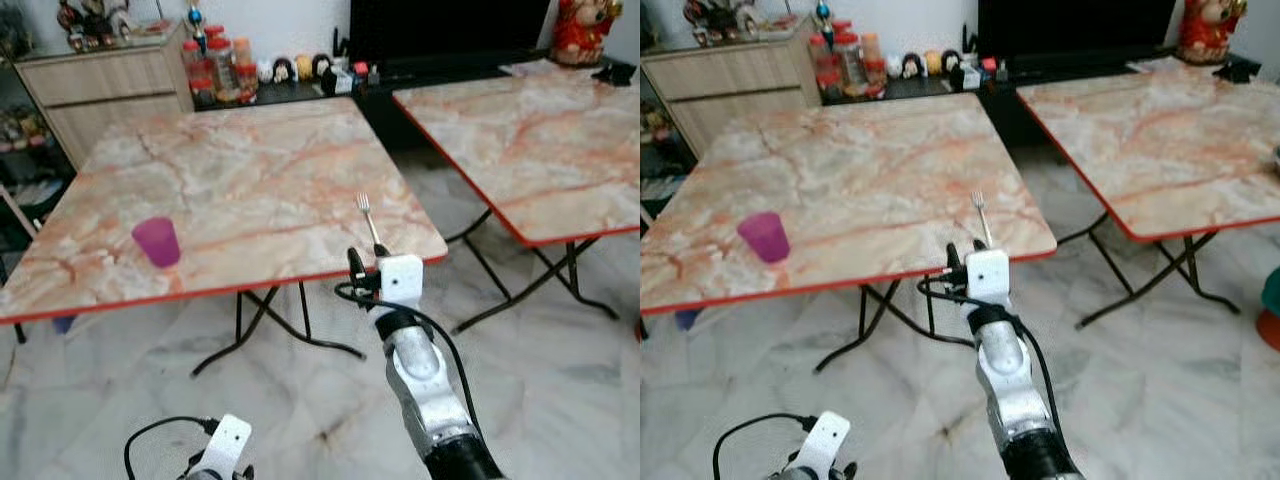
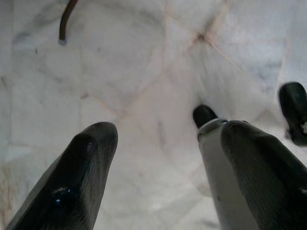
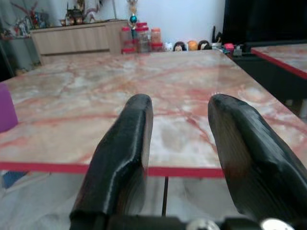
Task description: Setting the table
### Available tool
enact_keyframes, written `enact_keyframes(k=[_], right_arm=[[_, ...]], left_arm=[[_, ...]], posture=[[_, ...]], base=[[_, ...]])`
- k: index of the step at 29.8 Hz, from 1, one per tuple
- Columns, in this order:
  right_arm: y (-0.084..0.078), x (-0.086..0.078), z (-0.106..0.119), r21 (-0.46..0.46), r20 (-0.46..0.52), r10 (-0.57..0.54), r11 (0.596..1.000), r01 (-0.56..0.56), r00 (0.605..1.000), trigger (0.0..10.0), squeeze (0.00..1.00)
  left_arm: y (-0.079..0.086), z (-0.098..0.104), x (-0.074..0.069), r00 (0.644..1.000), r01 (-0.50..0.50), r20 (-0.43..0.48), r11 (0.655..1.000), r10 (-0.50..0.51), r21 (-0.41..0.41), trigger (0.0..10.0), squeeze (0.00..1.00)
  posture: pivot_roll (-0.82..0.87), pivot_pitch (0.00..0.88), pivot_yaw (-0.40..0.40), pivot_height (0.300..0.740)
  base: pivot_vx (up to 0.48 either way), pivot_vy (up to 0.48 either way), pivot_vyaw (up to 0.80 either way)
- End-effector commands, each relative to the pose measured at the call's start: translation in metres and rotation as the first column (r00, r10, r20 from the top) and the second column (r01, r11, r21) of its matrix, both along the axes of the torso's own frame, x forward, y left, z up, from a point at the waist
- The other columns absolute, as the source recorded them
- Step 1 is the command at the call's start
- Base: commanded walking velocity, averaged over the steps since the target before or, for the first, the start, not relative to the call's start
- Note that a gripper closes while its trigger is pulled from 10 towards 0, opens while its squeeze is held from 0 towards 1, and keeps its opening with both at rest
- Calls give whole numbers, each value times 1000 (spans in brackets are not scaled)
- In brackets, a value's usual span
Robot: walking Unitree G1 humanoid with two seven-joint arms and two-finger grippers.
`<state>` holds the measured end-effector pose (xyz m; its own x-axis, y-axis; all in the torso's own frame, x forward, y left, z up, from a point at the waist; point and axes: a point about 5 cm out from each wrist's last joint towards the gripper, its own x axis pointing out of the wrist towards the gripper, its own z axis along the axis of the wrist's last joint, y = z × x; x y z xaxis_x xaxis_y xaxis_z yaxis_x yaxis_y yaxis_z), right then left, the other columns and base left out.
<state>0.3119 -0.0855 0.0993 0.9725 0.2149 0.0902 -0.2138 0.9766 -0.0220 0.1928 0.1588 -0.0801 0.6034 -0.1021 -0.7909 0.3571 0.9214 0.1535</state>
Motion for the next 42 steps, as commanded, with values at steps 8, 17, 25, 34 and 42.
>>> enact_keyframes(k=[8, 17, 25, 34, 42], right_arm=[[-1, 2, 4, 13, 12, -10, 1000, 10, 1000, 10000, 0], [-1, 2, 4, -15, 20, -9, 1000, 9, 1000, 10000, 0], [0, 2, 6, -13, 26, -5, 1000, 5, 1000, 10000, 0], [0, 3, 8, -44, 42, 5, 999, -3, 999, 10000, 0], [-1, 3, 8, -14, 36, -6, 1000, 6, 999, 10000, 0]], left_arm=[[2, -1, -2, 1000, 1, -9, 1000, -1, 9, 10000, 0], [2, -1, -2, 1000, 3, -11, 1000, -3, 10, 10000, 0], [2, -1, -1, 1000, 3, -12, 1000, -3, 10, 10000, 0], [1, -1, 0, 1000, -1, -12, 1000, 1, 6, 10000, 0], [2, 0, 0, 1000, -5, -9, 1000, 5, 8, 10000, 0]], posture=[[-6, 0, 70, 740], [-7, 0, 73, 740], [-6, 0, 72, 740], [-5, 0, 68, 740], [-4, 0, 69, 740]], base=[[315, 0, 0], [176, 0, 0], [0, 0, 159], [0, 0, 267], [142, 0, 100]])
